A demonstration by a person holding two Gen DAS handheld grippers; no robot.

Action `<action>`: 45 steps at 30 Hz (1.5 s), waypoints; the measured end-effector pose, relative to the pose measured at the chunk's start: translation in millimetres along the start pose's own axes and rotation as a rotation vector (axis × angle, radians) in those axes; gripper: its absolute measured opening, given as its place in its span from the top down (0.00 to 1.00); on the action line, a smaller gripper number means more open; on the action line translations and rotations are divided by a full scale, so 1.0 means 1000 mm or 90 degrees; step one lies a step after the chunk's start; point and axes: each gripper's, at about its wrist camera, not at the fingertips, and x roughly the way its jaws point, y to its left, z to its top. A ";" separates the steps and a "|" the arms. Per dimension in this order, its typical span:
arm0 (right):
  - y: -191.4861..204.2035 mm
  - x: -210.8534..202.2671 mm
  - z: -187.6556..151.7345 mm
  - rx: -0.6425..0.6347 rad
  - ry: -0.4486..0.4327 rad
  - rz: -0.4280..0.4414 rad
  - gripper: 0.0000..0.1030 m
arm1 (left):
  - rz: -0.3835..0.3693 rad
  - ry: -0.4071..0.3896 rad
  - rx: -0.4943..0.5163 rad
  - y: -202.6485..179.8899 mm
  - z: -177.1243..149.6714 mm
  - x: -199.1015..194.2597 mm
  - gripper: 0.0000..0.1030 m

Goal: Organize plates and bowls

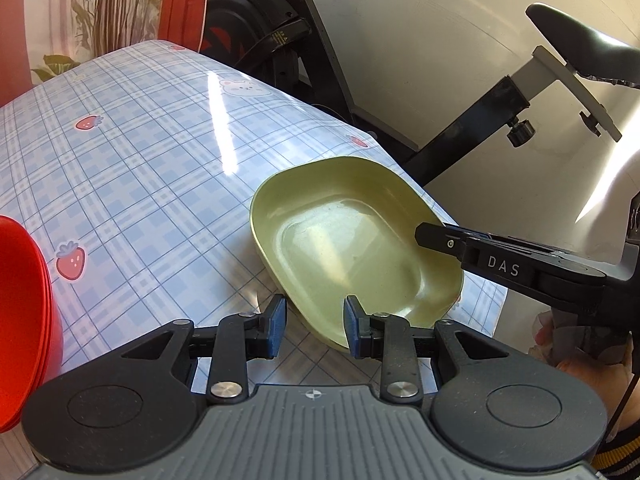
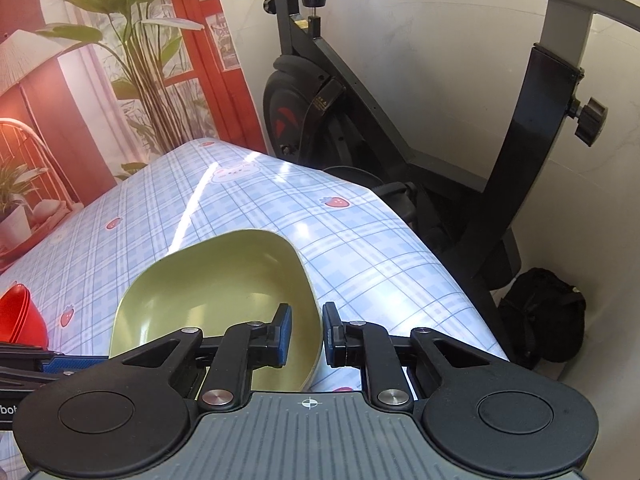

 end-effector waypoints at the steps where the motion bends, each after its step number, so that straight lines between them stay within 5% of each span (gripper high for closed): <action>1: 0.001 -0.001 -0.001 -0.001 -0.001 -0.001 0.88 | 0.001 0.000 -0.004 0.001 -0.001 -0.001 0.70; 26: 0.091 -0.066 0.037 -0.063 -0.072 0.096 0.91 | 0.037 -0.148 -0.050 0.043 -0.008 -0.129 0.70; 45: 0.266 -0.074 0.036 -0.166 -0.064 0.267 0.90 | 0.167 -0.227 -0.117 0.131 -0.049 -0.263 0.70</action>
